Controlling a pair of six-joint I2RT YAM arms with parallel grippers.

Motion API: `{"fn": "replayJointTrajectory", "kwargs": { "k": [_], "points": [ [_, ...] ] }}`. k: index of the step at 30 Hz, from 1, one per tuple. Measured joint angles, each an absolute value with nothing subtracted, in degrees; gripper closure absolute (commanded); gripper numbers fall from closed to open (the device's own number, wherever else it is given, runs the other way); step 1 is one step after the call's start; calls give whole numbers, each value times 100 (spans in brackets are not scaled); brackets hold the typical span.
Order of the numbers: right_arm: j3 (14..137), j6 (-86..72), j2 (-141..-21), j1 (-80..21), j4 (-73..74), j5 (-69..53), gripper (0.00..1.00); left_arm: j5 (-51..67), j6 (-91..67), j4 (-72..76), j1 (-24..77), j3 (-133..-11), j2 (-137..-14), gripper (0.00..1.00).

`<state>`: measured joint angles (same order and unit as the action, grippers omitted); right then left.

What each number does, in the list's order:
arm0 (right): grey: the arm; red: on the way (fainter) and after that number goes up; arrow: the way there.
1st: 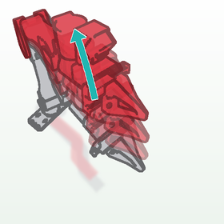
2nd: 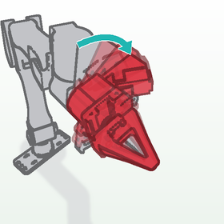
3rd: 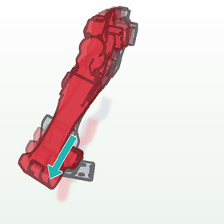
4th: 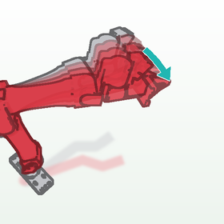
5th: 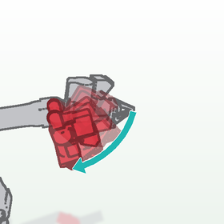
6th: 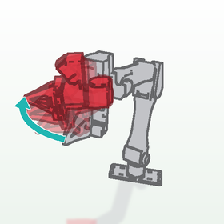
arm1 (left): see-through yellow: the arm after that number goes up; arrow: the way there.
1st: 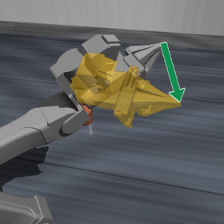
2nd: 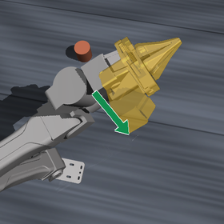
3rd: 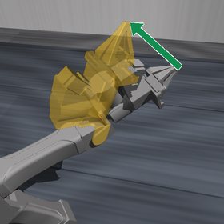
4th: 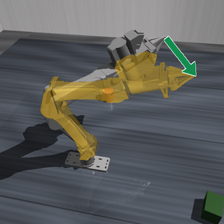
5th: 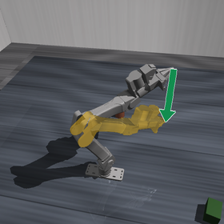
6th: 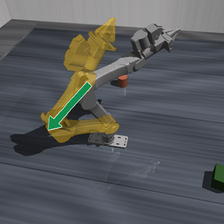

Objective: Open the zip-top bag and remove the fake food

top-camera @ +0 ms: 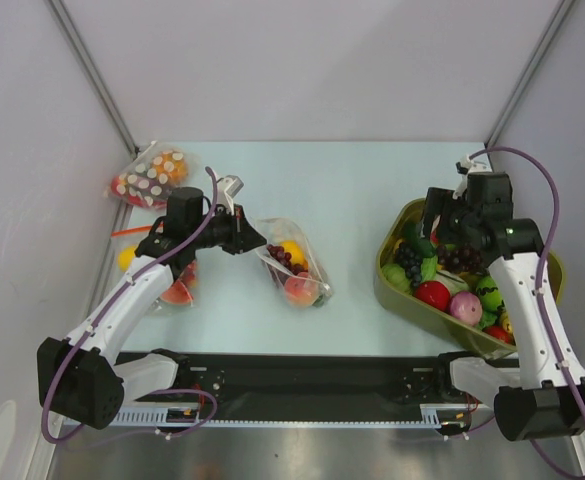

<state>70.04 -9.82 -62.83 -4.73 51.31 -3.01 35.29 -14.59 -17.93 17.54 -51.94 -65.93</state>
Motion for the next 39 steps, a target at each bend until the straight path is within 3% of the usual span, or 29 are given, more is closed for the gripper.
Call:
{"fn": "replayJointTrajectory", "kwargs": {
  "k": [6, 12, 17, 19, 23, 39],
  "points": [
    [7662, -849, -6014, -692, 5196, -231, 20, 3531, -1459, -1793, 1754, -5194, -6593, 100],
    [8108, -832, -6012, -1979, 4936, -451, 21, 3538, -1459, -1793, 1750, -5194, -6593, 100],
    [8235, -790, -6630, -3498, 4574, -580, 32, 3583, -1459, -1796, 1750, -5194, -6593, 100],
    [8235, -781, -7017, -3920, 4418, -644, 39, 3603, -1459, -1796, 1750, -5194, -6593, 100],
    [8235, -792, -7717, -4491, 4012, -908, 45, 3618, -1459, -1796, 1747, -5194, -6593, 100],
    [8514, -790, -9240, -5030, 3358, -987, 48, 3634, -1459, -1796, 1747, -5194, -6593, 100]
  ]
}}
